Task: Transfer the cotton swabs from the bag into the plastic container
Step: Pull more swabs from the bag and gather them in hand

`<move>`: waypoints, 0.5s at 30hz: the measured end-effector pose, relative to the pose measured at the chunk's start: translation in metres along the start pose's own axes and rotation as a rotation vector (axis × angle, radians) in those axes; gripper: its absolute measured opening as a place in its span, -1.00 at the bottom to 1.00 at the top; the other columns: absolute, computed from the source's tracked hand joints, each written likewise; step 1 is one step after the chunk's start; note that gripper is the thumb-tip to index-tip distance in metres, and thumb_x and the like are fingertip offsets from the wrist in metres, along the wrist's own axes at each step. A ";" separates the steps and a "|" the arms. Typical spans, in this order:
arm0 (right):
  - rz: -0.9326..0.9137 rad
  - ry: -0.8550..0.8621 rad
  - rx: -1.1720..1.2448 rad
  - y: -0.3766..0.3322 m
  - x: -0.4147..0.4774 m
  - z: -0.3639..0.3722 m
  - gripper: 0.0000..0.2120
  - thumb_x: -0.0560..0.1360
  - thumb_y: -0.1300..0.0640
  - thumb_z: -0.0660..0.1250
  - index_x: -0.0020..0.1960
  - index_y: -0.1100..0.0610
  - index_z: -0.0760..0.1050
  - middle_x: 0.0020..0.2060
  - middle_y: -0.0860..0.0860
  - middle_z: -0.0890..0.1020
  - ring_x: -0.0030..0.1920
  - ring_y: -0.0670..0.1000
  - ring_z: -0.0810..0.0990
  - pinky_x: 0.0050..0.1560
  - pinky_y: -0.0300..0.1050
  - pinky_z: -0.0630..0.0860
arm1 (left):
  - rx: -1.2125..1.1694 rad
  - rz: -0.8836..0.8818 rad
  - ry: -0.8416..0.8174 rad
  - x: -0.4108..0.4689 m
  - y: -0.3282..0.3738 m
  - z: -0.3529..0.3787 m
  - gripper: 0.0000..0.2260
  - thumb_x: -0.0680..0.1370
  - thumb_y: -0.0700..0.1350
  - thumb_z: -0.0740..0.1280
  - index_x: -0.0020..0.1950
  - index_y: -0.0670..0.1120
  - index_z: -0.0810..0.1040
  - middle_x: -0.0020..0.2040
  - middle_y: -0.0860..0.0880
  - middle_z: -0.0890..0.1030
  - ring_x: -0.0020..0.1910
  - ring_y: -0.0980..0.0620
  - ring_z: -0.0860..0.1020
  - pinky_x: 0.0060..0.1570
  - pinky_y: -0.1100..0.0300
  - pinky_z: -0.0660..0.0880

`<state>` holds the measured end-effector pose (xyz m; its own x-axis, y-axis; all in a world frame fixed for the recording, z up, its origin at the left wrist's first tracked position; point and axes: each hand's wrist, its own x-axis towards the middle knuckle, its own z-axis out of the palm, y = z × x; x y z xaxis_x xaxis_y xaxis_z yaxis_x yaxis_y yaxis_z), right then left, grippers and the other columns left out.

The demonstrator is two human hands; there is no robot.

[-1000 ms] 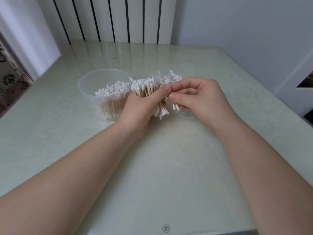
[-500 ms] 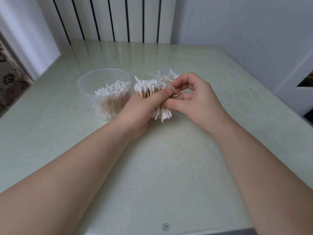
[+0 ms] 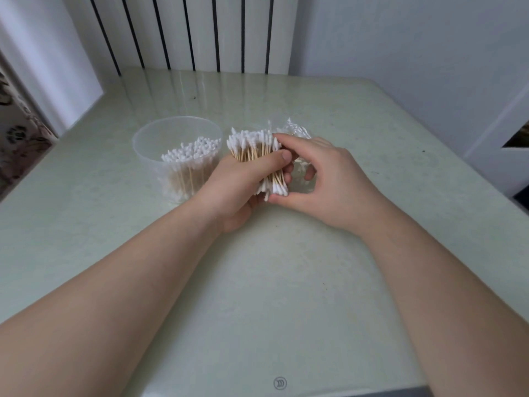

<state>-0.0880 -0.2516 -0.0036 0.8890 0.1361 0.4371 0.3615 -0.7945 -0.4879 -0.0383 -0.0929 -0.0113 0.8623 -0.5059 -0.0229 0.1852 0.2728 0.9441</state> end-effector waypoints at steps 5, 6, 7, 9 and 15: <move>0.050 -0.144 0.023 0.000 0.000 -0.001 0.04 0.22 -0.18 0.63 0.58 -0.09 0.22 0.37 -0.17 0.45 0.36 -0.21 0.35 0.29 -0.27 0.35 | 0.016 -0.008 -0.016 -0.004 -0.002 0.002 -0.92 0.59 -0.29 0.36 -0.10 -0.18 0.59 -0.30 -0.12 0.59 -0.31 -0.02 0.58 -0.25 0.09 0.54; 0.053 -0.149 0.030 0.000 0.000 -0.001 0.06 0.21 -0.19 0.64 0.58 -0.10 0.20 0.37 -0.17 0.45 0.35 -0.23 0.34 0.29 -0.30 0.35 | 0.022 -0.009 -0.017 -0.004 -0.002 0.003 -0.91 0.59 -0.29 0.36 -0.10 -0.18 0.59 -0.31 -0.12 0.59 -0.32 -0.02 0.58 -0.26 0.10 0.54; 0.052 -0.137 0.035 0.000 0.000 -0.001 0.04 0.21 -0.18 0.64 0.58 -0.10 0.22 0.33 -0.19 0.47 0.32 -0.26 0.36 0.27 -0.32 0.35 | 0.028 -0.013 -0.018 -0.005 -0.002 0.004 -0.91 0.59 -0.29 0.36 -0.10 -0.18 0.59 -0.30 -0.12 0.59 -0.32 -0.01 0.58 -0.27 0.13 0.53; 0.031 -0.090 0.017 0.000 0.001 -0.002 -0.04 0.22 -0.17 0.64 0.53 -0.08 0.32 0.18 -0.26 0.51 0.21 -0.27 0.42 0.21 -0.34 0.38 | 0.037 -0.033 -0.027 -0.005 0.001 0.004 -0.91 0.59 -0.28 0.36 -0.10 -0.16 0.60 -0.29 -0.09 0.61 -0.31 0.02 0.60 -0.34 0.20 0.52; -0.005 -0.053 -0.055 0.001 0.002 -0.004 -0.13 0.18 -0.21 0.64 0.42 -0.07 0.42 0.09 -0.38 0.48 0.21 -0.16 0.42 0.23 -0.28 0.39 | 0.025 -0.074 -0.051 -0.007 0.003 0.007 -0.92 0.60 -0.29 0.35 -0.07 -0.16 0.59 -0.29 -0.08 0.61 -0.34 0.06 0.60 -0.42 0.25 0.52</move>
<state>-0.0873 -0.2540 -0.0003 0.9016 0.1700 0.3977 0.3510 -0.8250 -0.4429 -0.0474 -0.0940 -0.0062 0.8213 -0.5654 -0.0761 0.2349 0.2135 0.9483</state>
